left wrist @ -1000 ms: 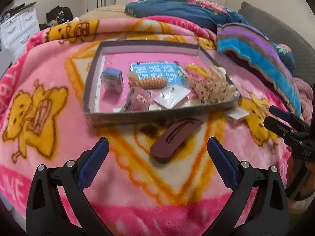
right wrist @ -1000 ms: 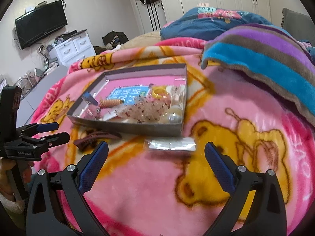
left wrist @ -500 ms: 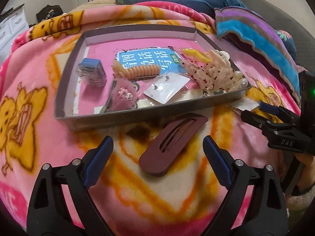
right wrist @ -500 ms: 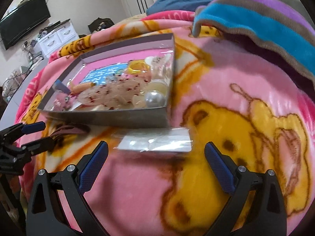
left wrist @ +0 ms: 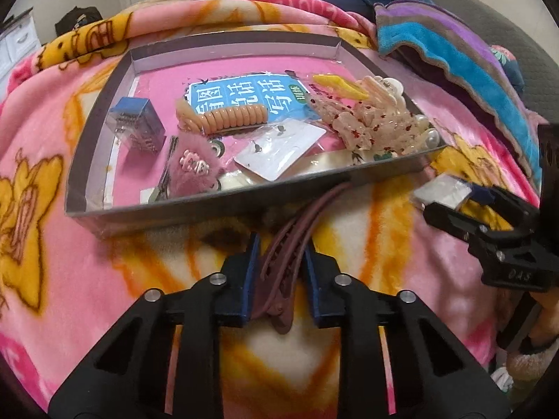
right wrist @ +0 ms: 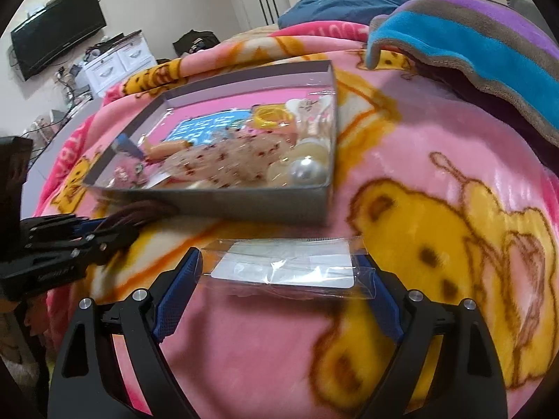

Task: Organize jewelry
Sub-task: 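Grasp the brown hair clip with the left tool while the right grasps the clear plastic bag, then carry the brown hair clip and clear plastic bag over the gray box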

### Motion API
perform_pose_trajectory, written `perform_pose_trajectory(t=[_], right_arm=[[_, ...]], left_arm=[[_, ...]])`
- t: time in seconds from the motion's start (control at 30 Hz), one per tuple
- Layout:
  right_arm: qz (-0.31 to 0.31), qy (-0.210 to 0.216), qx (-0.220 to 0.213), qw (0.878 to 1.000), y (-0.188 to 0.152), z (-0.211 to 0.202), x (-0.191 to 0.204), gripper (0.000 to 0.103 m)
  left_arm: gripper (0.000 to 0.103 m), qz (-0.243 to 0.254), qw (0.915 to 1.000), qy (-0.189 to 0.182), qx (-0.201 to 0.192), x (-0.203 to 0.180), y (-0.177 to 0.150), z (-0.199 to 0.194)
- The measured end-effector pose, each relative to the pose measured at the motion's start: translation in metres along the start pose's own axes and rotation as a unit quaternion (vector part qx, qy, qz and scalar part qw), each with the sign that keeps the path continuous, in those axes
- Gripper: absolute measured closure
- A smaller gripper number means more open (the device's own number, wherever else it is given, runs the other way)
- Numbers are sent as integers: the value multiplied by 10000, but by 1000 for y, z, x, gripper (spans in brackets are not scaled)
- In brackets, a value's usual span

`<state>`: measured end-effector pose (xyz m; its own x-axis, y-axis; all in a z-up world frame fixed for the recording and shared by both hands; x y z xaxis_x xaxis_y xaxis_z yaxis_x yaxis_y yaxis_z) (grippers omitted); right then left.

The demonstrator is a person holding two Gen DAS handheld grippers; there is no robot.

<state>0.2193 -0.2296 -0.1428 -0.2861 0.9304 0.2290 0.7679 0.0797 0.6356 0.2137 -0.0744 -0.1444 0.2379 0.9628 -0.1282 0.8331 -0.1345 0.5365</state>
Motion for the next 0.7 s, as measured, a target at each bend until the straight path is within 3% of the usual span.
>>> perform_pose_trajectory(t=[0.17, 0.47, 0.7], right_arm=[[-124, 170, 49, 9998, -12, -18, 14, 16], [-328, 415, -144, 9985, -10, -50, 41, 16], [-568, 637, -432, 9954, 11, -70, 69, 16]], left_arm=[[96, -112, 9998, -122, -78, 2, -9, -13], [96, -300, 9983, -293, -404, 10, -18, -58], [96, -476, 9962, -96, -729, 32, -13, -95]])
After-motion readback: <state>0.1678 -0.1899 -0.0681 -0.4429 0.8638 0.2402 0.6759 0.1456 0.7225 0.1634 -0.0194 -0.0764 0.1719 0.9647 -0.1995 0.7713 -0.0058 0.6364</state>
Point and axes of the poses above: each gripper's, at about its wrist camera, not at the fingertips, and z roughly the way its jaws point, x to its left, y to its top, the point moved 9 cm from there along z, roughly the way its jaws point, and after that the axes turned 1 degree about -x, right-handed, at the moved point
